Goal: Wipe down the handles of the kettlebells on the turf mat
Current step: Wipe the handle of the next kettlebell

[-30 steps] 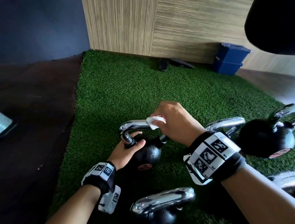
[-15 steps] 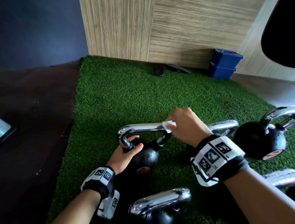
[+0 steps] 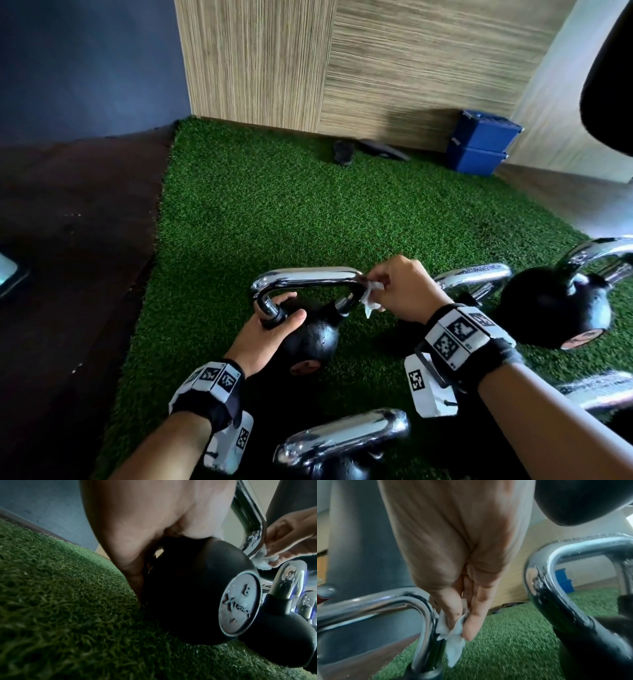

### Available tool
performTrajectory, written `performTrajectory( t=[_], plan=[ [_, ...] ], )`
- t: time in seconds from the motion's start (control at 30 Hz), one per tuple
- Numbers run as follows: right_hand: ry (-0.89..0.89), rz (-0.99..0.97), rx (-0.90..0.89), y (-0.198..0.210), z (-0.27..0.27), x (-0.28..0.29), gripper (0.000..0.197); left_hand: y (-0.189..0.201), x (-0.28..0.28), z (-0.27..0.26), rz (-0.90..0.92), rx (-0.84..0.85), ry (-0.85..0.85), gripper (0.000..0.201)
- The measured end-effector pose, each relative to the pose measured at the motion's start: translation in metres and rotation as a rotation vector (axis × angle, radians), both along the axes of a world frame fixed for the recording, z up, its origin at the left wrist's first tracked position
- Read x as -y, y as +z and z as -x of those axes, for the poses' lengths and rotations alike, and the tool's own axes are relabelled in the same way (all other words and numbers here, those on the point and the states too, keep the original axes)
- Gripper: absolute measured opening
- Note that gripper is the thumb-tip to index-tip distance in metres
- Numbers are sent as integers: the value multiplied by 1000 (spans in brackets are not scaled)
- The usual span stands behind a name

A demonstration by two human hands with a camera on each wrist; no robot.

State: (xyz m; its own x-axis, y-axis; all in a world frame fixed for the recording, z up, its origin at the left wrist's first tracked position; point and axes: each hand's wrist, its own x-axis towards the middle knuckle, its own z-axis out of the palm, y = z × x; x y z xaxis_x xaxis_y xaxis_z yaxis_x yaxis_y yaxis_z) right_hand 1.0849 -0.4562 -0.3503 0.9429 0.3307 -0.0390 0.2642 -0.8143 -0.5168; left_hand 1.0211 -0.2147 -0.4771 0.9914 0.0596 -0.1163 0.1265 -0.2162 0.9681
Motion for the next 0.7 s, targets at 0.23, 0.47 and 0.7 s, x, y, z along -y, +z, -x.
performTrajectory(
  t=[0.23, 0.47, 0.7],
  plan=[
    [-45, -92, -213, -27, 2, -3, 9, 9, -7, 2, -242, -128, -27, 82],
    [-59, 105, -389, 12, 16, 1, 19, 50, -13, 31, -934, -245, -149, 72],
    [212, -253, -274, 76, 40, -17, 20, 115, -13, 59, -9, 155, -114, 23]
  ],
)
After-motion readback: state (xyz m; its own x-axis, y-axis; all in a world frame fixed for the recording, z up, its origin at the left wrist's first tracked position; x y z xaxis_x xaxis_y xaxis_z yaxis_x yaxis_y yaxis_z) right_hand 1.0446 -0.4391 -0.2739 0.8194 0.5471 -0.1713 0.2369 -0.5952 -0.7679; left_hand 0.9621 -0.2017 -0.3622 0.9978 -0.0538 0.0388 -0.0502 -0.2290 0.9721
